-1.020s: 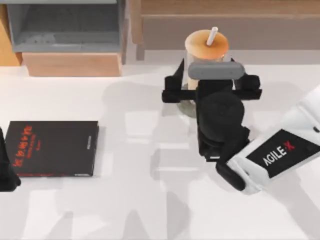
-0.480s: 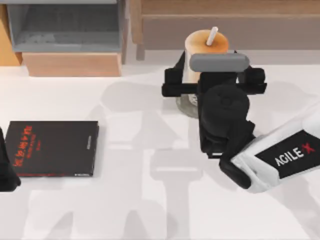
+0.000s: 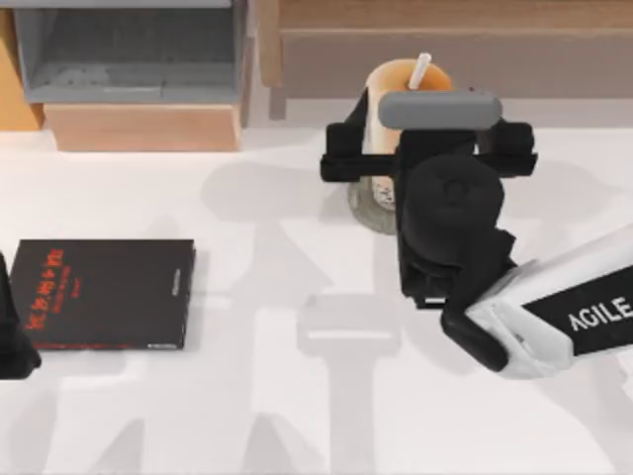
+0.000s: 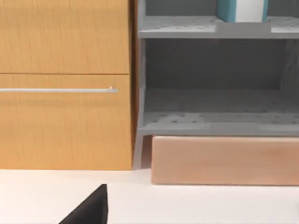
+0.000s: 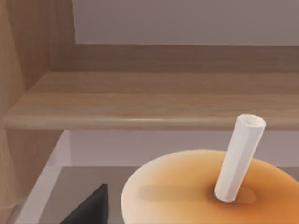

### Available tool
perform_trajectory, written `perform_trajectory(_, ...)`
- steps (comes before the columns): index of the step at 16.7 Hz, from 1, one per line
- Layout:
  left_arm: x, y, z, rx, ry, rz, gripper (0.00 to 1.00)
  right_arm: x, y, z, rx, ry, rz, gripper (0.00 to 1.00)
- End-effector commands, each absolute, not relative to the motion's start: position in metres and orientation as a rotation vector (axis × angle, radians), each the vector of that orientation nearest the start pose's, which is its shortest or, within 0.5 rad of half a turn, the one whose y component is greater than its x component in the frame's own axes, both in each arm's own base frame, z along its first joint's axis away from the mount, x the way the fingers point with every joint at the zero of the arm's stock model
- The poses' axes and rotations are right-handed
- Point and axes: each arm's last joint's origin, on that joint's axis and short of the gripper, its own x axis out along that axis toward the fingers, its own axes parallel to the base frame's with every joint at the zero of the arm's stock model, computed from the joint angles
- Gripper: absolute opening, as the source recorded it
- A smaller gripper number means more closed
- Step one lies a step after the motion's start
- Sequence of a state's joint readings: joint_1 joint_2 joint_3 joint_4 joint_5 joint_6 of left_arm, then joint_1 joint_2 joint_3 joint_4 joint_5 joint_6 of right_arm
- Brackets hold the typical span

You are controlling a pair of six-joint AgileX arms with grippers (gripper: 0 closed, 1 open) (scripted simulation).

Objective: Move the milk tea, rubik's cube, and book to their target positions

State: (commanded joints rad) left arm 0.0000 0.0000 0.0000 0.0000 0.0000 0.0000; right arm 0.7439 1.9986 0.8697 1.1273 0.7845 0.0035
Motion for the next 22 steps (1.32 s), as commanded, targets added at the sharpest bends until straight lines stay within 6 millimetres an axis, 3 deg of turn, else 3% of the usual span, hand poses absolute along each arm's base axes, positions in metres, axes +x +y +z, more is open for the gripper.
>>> perform_trajectory(3, 0.106, -0.001, 0.160, 0.000, 0.000, 0.000, 1.00, 0.296, 0.251, 0.150, -0.019, 0.005, -0.011, 1.00)
perform_trajectory(7, 0.106, -0.001, 0.160, 0.000, 0.000, 0.000, 1.00, 0.300, 0.254, 0.176, -0.066, 0.058, -0.002, 1.00)
perform_trajectory(12, 0.106, -0.001, 0.160, 0.000, 0.000, 0.000, 1.00, 0.310, 0.233, 0.212, -0.200, 0.217, -0.012, 1.00)
perform_trajectory(16, 0.106, -0.001, 0.160, 0.000, 0.000, 0.000, 1.00, 0.319, 0.186, 0.233, -0.326, 0.424, -0.037, 1.00)
perform_trajectory(22, 0.106, -0.001, 0.160, 0.000, 0.000, 0.000, 1.00, 0.317, 0.070, 0.232, -0.414, 0.912, -0.092, 1.00)
